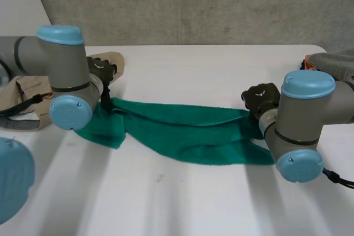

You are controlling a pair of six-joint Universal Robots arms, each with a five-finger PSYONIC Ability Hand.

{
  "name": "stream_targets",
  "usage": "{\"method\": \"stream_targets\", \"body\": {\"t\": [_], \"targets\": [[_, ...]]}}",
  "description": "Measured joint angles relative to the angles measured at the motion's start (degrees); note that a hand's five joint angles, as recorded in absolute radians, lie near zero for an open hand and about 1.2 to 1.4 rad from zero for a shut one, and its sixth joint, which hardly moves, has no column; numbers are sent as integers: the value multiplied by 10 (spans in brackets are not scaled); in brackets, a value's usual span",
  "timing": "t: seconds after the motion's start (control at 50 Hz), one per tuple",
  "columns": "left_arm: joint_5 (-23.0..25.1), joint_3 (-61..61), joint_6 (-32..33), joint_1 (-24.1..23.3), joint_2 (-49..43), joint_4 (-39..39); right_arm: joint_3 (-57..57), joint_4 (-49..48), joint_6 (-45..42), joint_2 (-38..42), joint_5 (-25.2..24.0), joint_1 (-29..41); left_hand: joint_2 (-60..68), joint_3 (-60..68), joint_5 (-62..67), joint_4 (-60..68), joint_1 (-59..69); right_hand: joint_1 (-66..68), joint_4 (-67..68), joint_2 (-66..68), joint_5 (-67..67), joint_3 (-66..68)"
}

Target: Fold the laundry.

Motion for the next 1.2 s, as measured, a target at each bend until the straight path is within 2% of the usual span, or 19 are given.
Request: {"method": "stream_targets", "body": {"t": [0.16,0.26,0.32,0.52,0.66,0.74,0.88,0.98,1.08,1.2], "targets": [[-1,-180,-38,-27,137,78,5,-6,7,-31,2,-9,0,0,0,0,0,0,0,0,0,0],[3,-258,-50,-46,174,127,10,6,18,-80,-2,-8,0,0,0,0,0,0,0,0,0,0],[-2,-297,-55,-63,184,150,12,25,31,-138,-11,-4,0,0,0,0,0,0,0,0,0,0],[-44,-306,-81,-107,161,151,13,80,94,-287,-58,27,0,0,0,0,0,0,0,0,0,0],[-90,-246,-118,-123,98,164,16,119,162,-371,-71,65,0,0,0,0,0,0,1,0,0,0],[-127,-206,-161,-127,67,155,17,131,191,-419,-75,77,0,0,0,0,0,0,1,0,0,0],[-186,-156,-264,-111,39,131,21,136,228,-492,-91,64,0,0,0,0,0,0,1,0,0,0],[-197,-151,-292,-84,44,115,21,133,230,-505,-96,30,0,0,0,0,0,0,1,0,0,0],[-189,-175,-291,-48,85,93,17,132,220,-490,-109,-23,0,0,0,0,0,4,1,0,0,0],[-142,-232,-261,-13,150,82,5,134,211,-450,-123,-60,0,0,0,0,0,4,1,0,0,0]]}}
